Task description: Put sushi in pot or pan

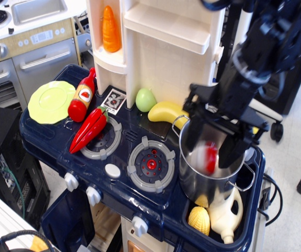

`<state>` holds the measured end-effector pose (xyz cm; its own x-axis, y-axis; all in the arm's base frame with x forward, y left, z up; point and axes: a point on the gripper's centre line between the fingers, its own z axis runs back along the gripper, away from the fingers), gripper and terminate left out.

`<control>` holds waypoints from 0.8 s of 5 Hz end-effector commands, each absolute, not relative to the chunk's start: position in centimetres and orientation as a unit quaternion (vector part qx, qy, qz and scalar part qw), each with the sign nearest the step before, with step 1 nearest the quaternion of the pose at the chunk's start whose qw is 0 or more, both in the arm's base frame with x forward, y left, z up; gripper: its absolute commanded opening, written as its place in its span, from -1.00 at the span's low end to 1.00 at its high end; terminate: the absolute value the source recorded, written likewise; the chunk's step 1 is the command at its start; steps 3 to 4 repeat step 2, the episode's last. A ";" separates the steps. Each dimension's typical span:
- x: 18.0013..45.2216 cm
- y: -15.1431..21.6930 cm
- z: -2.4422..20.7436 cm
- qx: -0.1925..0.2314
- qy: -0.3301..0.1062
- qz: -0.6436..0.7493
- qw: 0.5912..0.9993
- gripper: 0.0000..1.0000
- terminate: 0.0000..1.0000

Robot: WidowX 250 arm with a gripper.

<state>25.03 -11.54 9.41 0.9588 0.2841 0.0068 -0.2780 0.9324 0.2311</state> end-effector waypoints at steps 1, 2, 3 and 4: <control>25.5 -11.6 10.8 0.100 -0.010 0.153 0.983 1.00 -1.00; 25.5 -11.6 10.8 0.100 -0.010 0.153 0.983 1.00 1.00; 25.5 -11.6 10.8 0.100 -0.010 0.153 0.983 1.00 1.00; 25.5 -11.6 10.8 0.100 -0.010 0.153 0.983 1.00 1.00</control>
